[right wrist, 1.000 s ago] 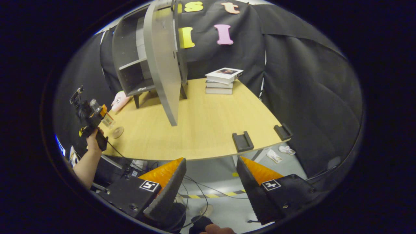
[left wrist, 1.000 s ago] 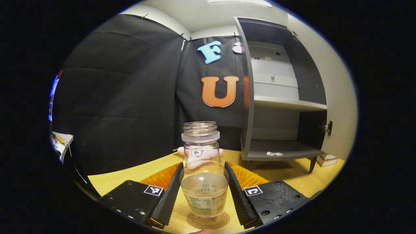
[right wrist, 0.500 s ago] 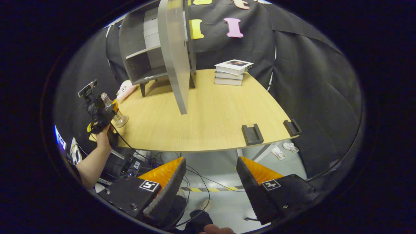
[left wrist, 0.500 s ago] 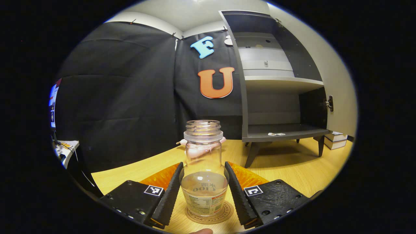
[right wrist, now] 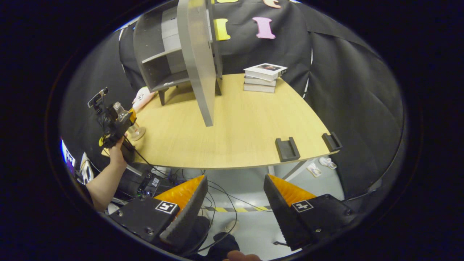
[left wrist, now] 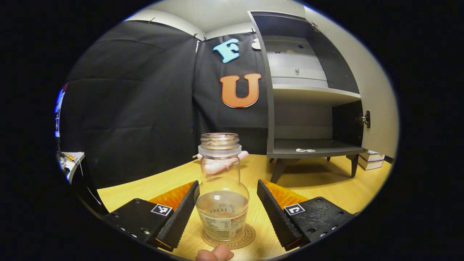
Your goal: Open the cabinet door with the right hand, grasp the bottle in the cabinet with the left hand and place it on the coaster, then close the cabinet door with the right hand.
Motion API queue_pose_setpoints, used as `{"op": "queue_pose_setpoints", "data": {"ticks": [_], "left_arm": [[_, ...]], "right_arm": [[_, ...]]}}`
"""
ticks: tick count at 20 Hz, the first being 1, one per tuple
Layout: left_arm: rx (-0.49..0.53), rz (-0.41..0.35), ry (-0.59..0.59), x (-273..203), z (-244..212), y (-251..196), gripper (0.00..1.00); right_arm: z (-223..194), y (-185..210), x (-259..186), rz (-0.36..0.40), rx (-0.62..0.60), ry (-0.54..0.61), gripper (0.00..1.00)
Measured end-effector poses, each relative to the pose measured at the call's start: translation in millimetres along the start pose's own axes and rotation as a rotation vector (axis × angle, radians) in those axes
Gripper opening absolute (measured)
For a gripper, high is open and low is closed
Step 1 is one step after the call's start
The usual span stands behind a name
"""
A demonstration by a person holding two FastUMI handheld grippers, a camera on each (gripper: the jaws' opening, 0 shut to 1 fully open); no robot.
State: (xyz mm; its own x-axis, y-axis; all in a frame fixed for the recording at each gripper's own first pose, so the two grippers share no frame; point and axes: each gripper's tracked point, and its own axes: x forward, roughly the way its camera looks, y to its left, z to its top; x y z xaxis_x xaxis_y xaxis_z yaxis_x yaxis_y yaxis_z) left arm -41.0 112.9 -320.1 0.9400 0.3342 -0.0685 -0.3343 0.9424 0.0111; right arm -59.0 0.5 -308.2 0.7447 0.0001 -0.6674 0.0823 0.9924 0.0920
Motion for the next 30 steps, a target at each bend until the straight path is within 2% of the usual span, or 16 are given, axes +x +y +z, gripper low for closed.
{"op": "queue_pose_setpoints", "data": {"ticks": [2, 4, 6, 8, 12, 14, 16, 18, 20, 21, 23, 25, 26, 27, 29, 30], "left_arm": [[0.018, 0.029, -0.027, -2.5, 7.0, 5.4, 0.96], [0.029, 0.014, -0.063, -6.5, 17.0, 1.8, 0.96], [0.078, 0.010, -0.084, -7.6, 25.3, 0.8, 0.96], [0.143, 0.008, -0.136, -13.2, 48.3, 0.0, 0.96], [0.189, -0.019, -0.258, -42.7, 136.9, 5.4, 0.96], [0.184, -0.043, -0.287, -56.2, 189.2, 3.2, 0.96], [0.142, -0.120, -0.328, -71.1, 239.9, -11.2, 0.96], [0.100, -0.184, -0.370, -88.4, 288.8, -25.4, 0.96], [0.131, -0.300, -0.406, -91.4, 322.6, -53.8, 0.95], [0.144, -0.327, -0.399, -88.4, 330.4, -61.7, 0.96], [0.121, -0.408, -0.338, -79.2, 327.4, -81.9, 0.95], [0.050, -0.554, -0.223, -86.1, 309.7, -115.8, 0.94], [0.026, -0.594, -0.184, -91.7, 304.9, -126.6, 0.94], [0.019, -0.595, -0.162, -94.5, 308.7, -127.0, 0.94], [0.004, -0.582, -0.101, -96.8, 309.1, -133.7, 0.94], [-0.013, -0.604, -0.061, -100.7, 308.5, -144.9, 0.96]], "right_arm": [[0.5, -2.9, 5.8, -0.006, -0.019, -0.003, 1.00], [-3.5, -2.8, 6.2, -0.009, -0.032, 0.011, 1.00], [-3.1, 0.9, 7.4, -0.007, -0.025, 0.013, 0.96], [4.6, 1.5, 5.2, -0.018, -0.025, 0.005, 1.00], [85.1, -9.6, -18.1, -0.134, -0.057, -0.225, 1.00], [122.4, -3.2, -31.2, -0.147, -0.045, -0.308, 0.99], [157.4, 2.1, -47.0, -0.148, -0.042, -0.363, 0.99], [192.4, -4.2, -68.3, -0.185, -0.005, -0.447, 1.00], [207.8, -24.0, -84.5, -0.251, 0.042, -0.504, 1.00], [209.4, -35.0, -89.6, -0.288, 0.063, -0.501, 1.00], [218.2, -46.4, -101.5, -0.348, 0.085, -0.501, 0.99], [246.8, -56.9, -109.9, -0.372, 0.074, -0.547, 1.00], [263.4, -61.5, -114.5, -0.390, 0.067, -0.576, 1.00], [279.0, -61.7, -116.6, -0.396, 0.064, -0.606, 1.00], [311.7, -43.6, -119.3, -0.341, 0.051, -0.666, 1.00], [329.8, -32.1, -120.4, -0.305, 0.034, -0.711, 1.00]]}}
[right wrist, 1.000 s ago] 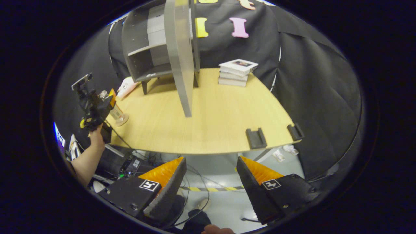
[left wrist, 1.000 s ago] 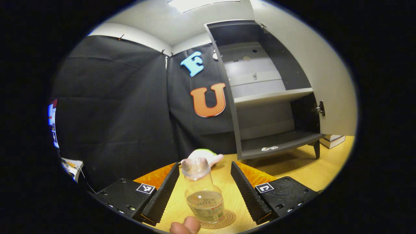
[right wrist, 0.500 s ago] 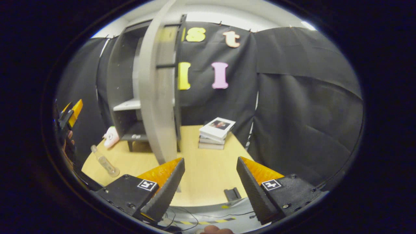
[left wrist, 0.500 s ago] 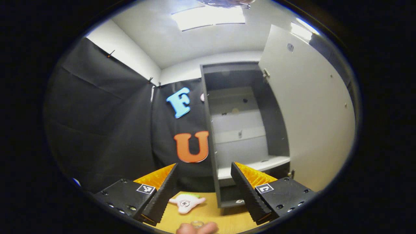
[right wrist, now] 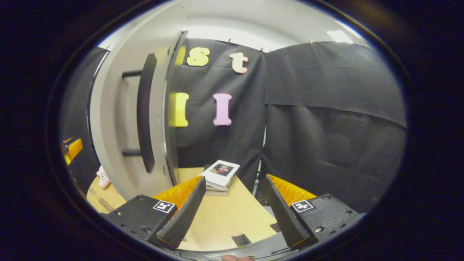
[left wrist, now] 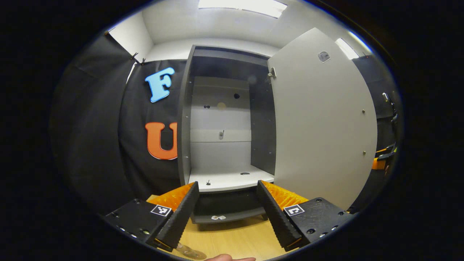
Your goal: Open the cabinet door with the right hand, grasp the bottle in the cabinet with the left hand and place it on the coaster, then close the cabinet door with the right hand.
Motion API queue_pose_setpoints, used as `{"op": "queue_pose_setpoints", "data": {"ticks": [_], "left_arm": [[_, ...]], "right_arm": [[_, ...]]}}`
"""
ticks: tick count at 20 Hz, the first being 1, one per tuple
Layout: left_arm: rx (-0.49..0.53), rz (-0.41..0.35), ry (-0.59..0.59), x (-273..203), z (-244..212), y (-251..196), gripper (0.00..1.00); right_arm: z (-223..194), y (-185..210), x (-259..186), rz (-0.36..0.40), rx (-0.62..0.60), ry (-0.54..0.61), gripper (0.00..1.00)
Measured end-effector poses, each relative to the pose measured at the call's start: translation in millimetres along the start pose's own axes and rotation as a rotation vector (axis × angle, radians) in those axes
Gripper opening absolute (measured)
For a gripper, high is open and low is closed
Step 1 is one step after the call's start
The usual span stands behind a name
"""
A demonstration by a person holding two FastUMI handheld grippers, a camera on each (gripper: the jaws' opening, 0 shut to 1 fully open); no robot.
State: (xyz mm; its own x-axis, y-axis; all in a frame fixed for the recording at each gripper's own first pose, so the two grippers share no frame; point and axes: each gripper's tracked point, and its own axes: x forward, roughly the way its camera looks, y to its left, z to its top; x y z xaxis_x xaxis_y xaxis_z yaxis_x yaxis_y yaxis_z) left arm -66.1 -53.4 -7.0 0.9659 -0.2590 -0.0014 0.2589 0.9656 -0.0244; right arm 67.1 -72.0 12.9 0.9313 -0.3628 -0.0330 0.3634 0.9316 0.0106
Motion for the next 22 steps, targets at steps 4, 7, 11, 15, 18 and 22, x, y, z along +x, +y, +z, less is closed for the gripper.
{"op": "queue_pose_setpoints", "data": {"ticks": [4, 7, 11, 15, 18, 22], "left_arm": [[-0.020, -0.043, 0.075, 6.8, 8.9, -27.7, 0.95], [0.039, -0.007, 0.042, 11.6, 11.1, -23.8, 0.95], [0.049, 0.040, 0.049, 23.1, 9.4, -9.2, 0.95], [0.060, 0.110, 0.041, 17.9, 11.4, 17.0, 0.95], [0.057, 0.156, 0.053, 6.1, 4.2, 36.8, 0.95], [0.052, 0.229, 0.065, -7.0, -2.0, 64.0, 0.95]], "right_arm": [[18.5, 21.9, 10.5, 0.107, -0.111, -0.089, 0.92], [24.8, 61.9, 5.3, 0.225, -0.205, -0.150, 0.84], [41.8, 112.0, -8.3, 0.295, -0.242, -0.257, 0.84], [42.8, 154.9, -6.0, 0.397, -0.202, -0.274, 0.84], [41.1, 172.7, 6.7, 0.461, -0.178, -0.266, 0.84], [44.5, 194.3, 9.9, 0.520, -0.164, -0.251, 0.84]]}}
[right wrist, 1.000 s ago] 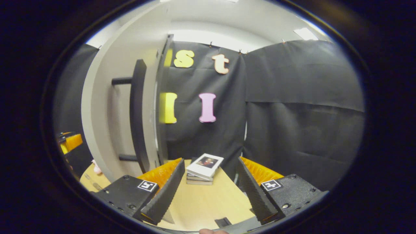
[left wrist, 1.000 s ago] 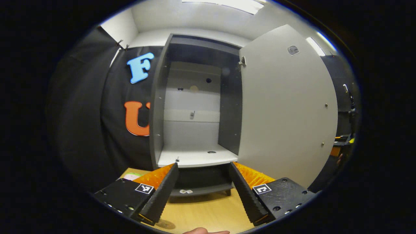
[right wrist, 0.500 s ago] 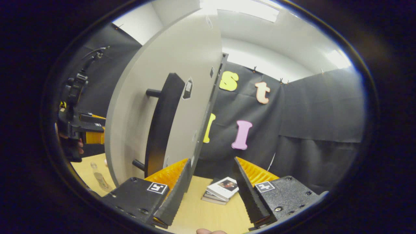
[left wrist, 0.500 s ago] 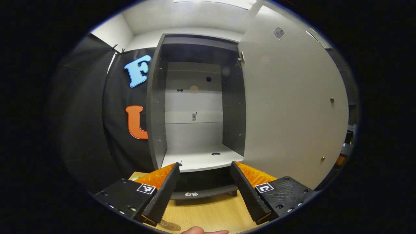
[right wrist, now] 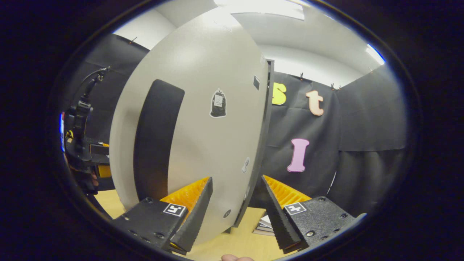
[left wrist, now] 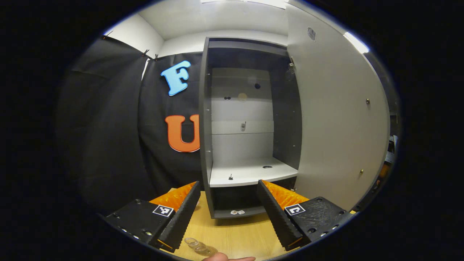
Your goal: Open the cabinet door with the right hand, grasp the bottle in the cabinet with the left hand and place it on the coaster, then close the cabinet door with the right hand.
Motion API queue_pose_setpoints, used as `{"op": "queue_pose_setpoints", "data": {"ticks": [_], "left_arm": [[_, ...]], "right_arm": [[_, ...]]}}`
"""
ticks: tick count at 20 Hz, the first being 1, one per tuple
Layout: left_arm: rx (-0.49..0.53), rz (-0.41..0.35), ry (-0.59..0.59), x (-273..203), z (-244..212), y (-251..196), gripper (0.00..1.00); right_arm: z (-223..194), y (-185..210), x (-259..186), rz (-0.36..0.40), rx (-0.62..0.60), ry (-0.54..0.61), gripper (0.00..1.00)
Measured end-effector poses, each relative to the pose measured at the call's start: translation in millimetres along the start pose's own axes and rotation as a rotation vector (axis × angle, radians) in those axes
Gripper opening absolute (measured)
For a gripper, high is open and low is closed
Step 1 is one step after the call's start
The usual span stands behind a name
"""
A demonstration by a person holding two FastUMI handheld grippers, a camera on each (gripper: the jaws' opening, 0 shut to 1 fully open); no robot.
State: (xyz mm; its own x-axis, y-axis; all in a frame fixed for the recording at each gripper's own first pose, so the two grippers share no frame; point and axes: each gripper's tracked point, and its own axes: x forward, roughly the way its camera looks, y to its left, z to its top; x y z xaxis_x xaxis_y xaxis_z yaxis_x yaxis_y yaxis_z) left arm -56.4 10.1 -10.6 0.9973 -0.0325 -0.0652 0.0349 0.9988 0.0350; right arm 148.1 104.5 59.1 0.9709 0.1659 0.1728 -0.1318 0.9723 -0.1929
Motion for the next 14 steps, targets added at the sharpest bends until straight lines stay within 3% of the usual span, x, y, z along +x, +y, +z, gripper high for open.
{"op": "queue_pose_setpoints", "data": {"ticks": [7, 14], "left_arm": [[0.004, 0.108, -0.016, -14.6, 4.2, 38.3, 0.95], [0.030, 0.195, -0.011, -34.1, 2.1, 63.2, 0.95]], "right_arm": [[4.9, 50.1, 39.9, 0.137, -0.012, -0.002, 0.84], [15.4, 89.7, 52.1, 0.221, -0.031, -0.031, 0.98]]}}
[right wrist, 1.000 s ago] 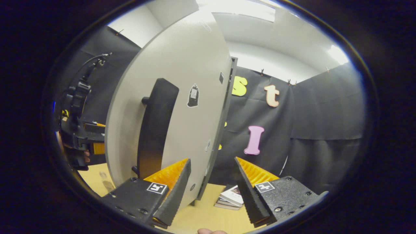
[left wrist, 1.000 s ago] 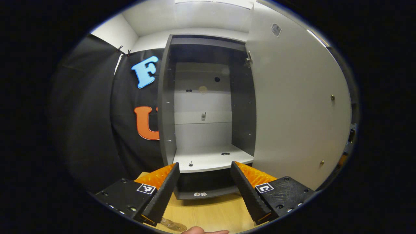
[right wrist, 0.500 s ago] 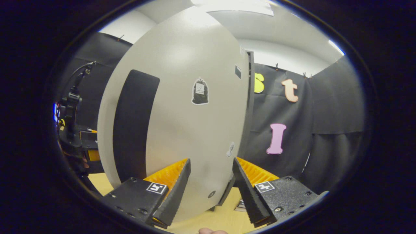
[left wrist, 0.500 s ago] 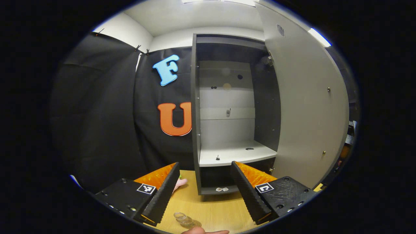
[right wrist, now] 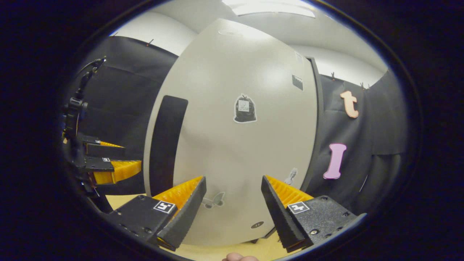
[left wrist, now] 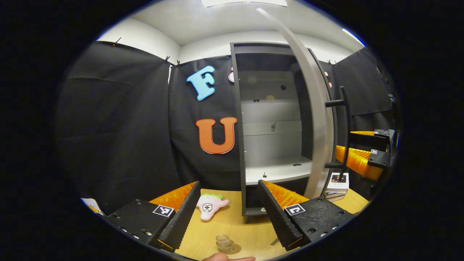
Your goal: Open the cabinet door with the right hand, grasp the bottle in the cabinet with the left hand and place it on the coaster, then close the cabinet door with the right hand.
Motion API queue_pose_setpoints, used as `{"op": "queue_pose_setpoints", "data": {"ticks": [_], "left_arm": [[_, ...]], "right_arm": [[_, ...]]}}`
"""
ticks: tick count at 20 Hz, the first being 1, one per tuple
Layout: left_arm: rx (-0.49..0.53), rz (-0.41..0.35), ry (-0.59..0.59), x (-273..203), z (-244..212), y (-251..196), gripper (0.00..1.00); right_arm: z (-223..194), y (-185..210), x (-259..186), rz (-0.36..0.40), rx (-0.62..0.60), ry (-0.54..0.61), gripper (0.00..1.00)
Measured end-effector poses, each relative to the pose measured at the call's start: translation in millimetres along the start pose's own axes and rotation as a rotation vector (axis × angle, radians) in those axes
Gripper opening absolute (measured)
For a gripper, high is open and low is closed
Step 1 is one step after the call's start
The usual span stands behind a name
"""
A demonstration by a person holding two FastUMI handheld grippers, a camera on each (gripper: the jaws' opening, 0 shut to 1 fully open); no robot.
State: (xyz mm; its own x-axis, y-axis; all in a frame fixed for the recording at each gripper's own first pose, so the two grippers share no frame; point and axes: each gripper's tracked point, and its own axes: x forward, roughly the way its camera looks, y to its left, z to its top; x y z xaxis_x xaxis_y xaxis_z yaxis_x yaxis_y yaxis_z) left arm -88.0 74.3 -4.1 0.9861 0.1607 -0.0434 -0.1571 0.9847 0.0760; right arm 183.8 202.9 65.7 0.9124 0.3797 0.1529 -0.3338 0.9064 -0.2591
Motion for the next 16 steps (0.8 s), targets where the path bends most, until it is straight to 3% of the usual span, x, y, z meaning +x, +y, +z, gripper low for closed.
{"op": "queue_pose_setpoints", "data": {"ticks": [5, 10, 13, 16], "left_arm": [[-0.013, -0.004, -0.008, 1.6, 3.9, -2.0, 0.95], [-0.024, -0.060, -0.026, 7.4, 9.5, -28.1, 0.95], [-0.087, 0.019, -0.061, 0.2, 15.9, -26.0, 0.95], [-0.127, -0.023, -0.115, 3.8, 33.6, -41.1, 0.94]], "right_arm": [[-6.4, -10.8, -4.7, -0.033, 0.025, 0.020, 0.99], [-16.9, -40.3, -23.0, -0.145, 0.060, 0.064, 0.99], [-28.9, -46.1, -36.9, -0.223, 0.106, 0.103, 0.99], [-37.3, -38.7, -46.3, -0.232, 0.159, 0.149, 1.00]]}}
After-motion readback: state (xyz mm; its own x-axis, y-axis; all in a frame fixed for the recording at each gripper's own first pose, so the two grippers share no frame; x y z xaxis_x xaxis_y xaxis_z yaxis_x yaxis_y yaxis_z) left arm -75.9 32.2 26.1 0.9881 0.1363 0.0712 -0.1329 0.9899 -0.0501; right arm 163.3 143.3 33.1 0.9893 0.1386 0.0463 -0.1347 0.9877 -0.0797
